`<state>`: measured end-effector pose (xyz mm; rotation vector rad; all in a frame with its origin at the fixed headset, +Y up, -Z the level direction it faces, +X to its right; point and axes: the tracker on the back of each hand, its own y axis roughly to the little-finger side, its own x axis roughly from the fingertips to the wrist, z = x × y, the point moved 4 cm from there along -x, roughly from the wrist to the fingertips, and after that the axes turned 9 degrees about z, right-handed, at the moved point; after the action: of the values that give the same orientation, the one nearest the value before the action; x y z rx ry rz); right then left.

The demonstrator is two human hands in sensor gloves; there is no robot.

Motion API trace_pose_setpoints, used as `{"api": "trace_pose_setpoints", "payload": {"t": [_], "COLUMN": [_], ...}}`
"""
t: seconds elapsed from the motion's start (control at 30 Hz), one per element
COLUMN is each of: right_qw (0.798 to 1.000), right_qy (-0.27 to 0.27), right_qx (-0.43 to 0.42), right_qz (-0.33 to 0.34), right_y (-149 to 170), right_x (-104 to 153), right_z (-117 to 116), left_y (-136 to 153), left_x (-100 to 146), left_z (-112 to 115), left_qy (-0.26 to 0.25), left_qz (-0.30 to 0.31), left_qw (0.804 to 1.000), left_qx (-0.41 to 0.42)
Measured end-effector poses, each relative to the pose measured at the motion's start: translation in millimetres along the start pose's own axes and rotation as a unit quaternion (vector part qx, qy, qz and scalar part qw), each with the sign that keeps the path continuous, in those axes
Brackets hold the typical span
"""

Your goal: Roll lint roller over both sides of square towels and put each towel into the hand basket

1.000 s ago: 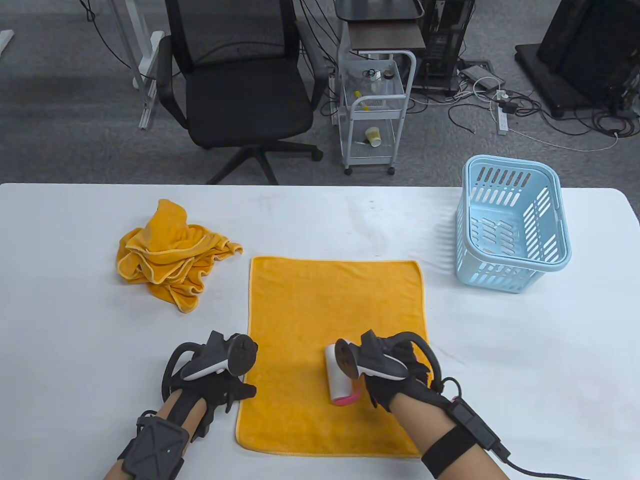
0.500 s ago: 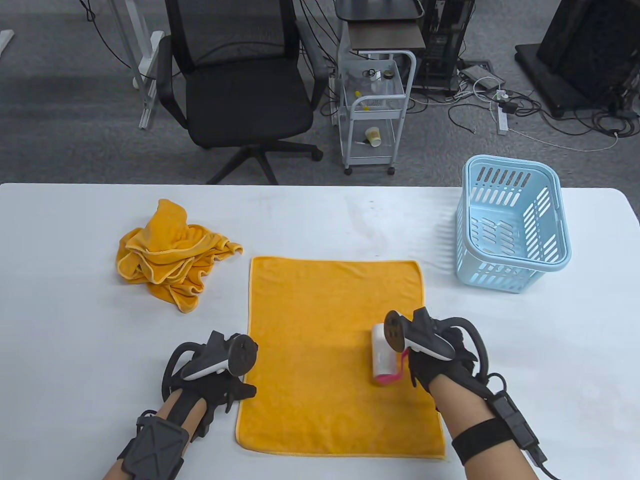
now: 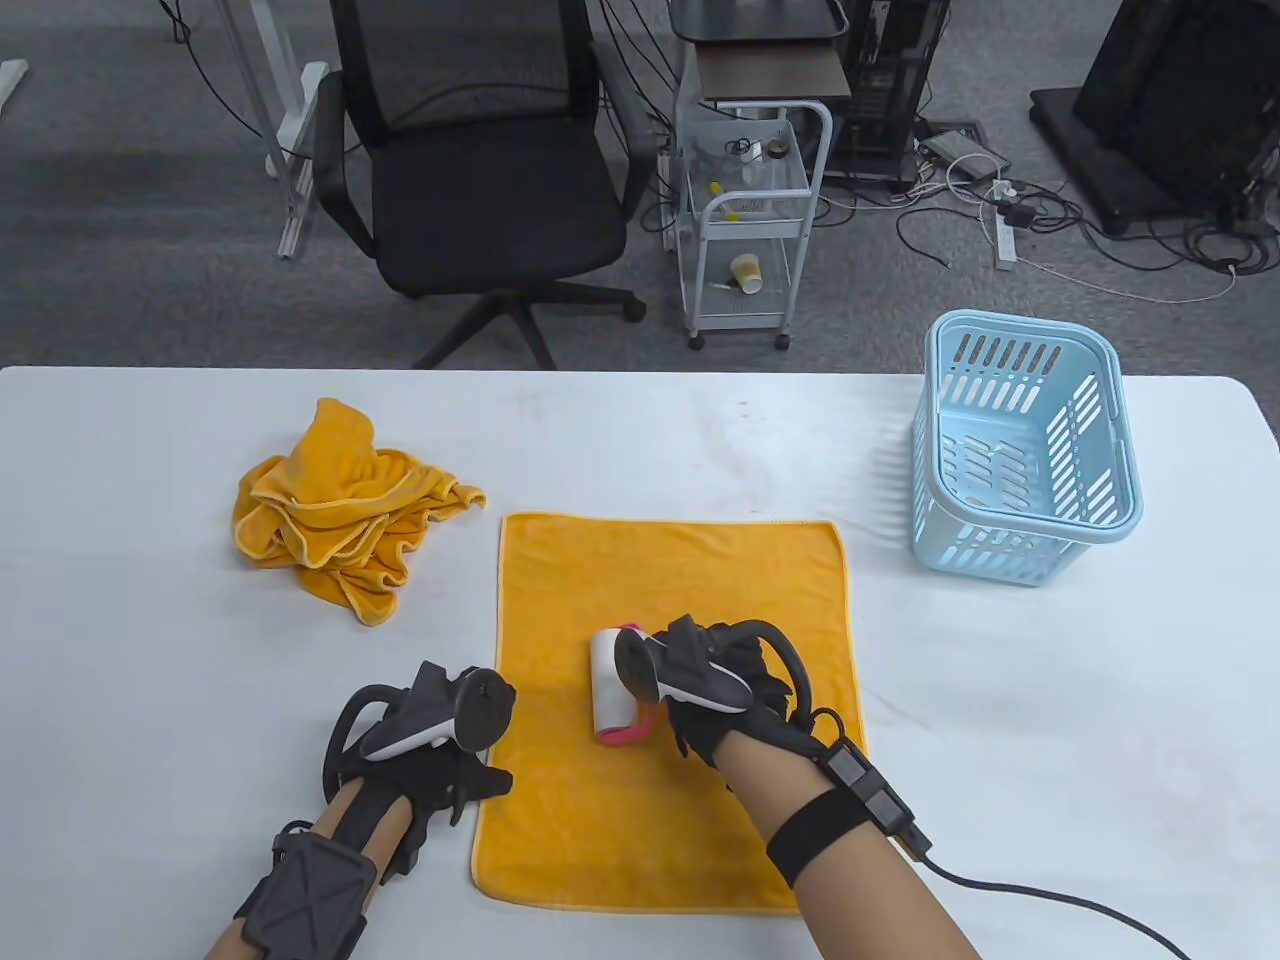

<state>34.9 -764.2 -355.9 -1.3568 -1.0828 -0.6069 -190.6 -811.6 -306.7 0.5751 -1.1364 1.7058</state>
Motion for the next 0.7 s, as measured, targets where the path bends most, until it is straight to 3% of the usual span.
{"api": "trace_pose_setpoints", "payload": {"t": [0.17,0.43,0.57,0.7], "right_qw": [0.997,0.985,0.982,0.966], "right_qy": [-0.037,-0.069,-0.023,0.01], "right_qx": [0.033,0.003,-0.048,-0.088], "right_qz": [-0.064,-0.156,-0.179,-0.244], "right_y": [62,148,173,207], "right_x": [22,65,84,105], "right_z": [-10,-36,-42,-47], "left_y": [0,0,0,0], "left_x": [0,0,0,0], "left_z": [0,0,0,0], "left_qy": [0.0,0.0,0.0,0.0], "left_qz": [0.0,-0.001,-0.001,-0.002], "left_qw": [1.0,1.0,1.0,1.0], "left_qx": [-0.001,-0.002,-0.001,-0.001]}}
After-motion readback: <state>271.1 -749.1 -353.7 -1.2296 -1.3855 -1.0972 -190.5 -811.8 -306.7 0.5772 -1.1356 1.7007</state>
